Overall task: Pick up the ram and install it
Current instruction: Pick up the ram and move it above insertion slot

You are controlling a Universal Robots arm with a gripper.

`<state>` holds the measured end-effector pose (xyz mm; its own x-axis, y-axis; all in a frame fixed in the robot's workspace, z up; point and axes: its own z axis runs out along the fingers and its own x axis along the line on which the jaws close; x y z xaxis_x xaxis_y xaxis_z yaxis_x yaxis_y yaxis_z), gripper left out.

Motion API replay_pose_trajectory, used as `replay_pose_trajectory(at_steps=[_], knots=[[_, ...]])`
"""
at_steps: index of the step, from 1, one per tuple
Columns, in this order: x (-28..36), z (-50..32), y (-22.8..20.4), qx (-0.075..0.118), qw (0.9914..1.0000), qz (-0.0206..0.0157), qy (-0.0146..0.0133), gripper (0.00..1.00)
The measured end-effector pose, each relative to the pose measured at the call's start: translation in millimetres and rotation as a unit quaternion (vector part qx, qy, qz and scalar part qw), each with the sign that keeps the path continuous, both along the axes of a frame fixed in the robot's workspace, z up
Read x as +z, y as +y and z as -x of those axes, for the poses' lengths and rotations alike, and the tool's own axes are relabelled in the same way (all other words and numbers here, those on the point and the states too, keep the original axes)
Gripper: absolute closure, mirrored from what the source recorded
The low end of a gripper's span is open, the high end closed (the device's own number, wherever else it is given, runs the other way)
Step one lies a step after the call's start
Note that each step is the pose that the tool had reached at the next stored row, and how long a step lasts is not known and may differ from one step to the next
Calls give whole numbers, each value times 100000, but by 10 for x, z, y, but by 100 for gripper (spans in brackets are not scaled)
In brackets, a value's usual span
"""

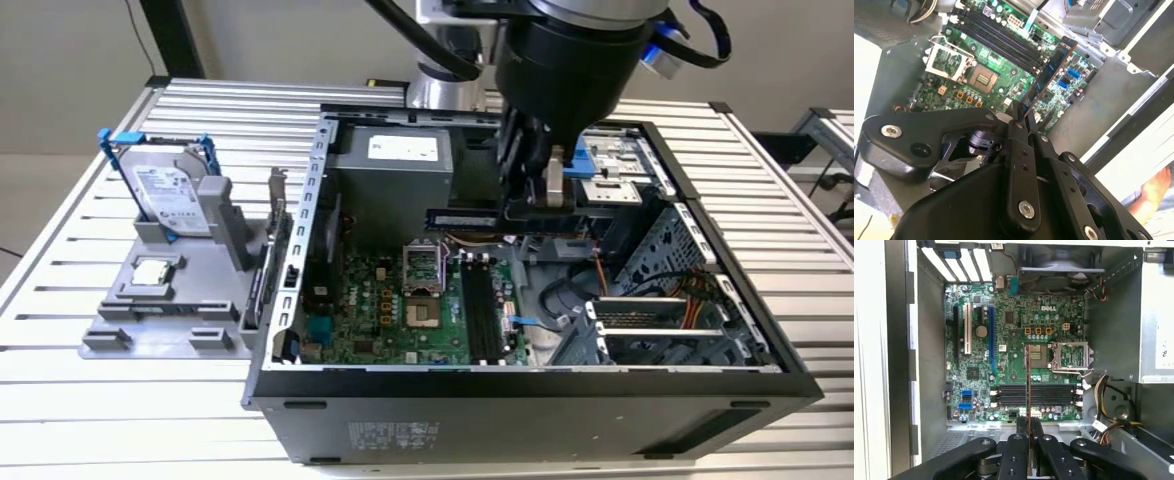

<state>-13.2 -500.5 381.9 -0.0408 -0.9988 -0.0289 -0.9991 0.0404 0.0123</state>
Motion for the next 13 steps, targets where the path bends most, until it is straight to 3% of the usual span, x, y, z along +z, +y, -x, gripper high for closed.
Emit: replay_pose_trajectory(at_steps=[5,13], knots=[[0,-20,20,-1602,99987,-3,0,100],[0,-58,198,-1700,99986,5,-2,100]])
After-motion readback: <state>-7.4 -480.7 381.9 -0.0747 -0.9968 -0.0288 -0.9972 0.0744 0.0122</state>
